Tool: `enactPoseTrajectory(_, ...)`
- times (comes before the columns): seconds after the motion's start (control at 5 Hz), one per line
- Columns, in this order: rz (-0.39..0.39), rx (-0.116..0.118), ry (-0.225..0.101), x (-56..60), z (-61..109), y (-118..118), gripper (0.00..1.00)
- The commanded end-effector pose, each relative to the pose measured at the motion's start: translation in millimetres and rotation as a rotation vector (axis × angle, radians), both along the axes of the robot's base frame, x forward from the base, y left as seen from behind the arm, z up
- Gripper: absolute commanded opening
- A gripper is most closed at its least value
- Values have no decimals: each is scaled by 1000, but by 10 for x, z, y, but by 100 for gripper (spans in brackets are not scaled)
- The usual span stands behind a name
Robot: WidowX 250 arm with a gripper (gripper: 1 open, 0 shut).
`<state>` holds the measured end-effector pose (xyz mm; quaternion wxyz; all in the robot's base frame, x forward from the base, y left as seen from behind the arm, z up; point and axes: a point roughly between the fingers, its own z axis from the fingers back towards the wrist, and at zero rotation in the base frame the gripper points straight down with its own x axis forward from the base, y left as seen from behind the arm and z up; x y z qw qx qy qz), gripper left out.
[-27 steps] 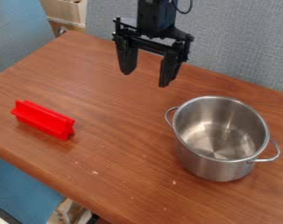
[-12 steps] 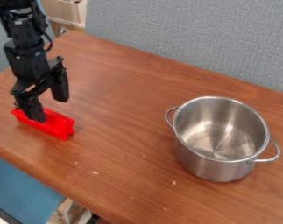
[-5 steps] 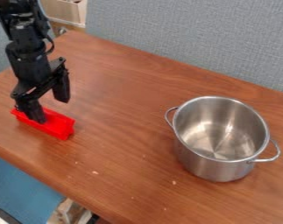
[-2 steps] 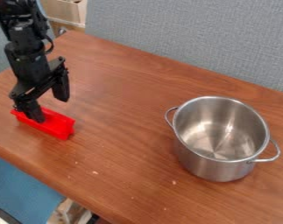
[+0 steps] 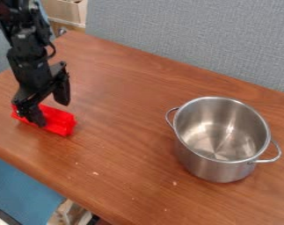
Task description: Put the red object in the metal pot
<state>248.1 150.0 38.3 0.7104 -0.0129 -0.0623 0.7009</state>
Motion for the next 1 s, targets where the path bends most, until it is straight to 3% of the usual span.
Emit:
enactPoseTrajectory(0.0,-11,24,-21,58,4,-5,100)
enactPoseTrajectory(0.2,-11,25,-17,70,-31,-13,0)
enactPoseTrajectory(0.8,-46,14,-21,120,163,-151,0)
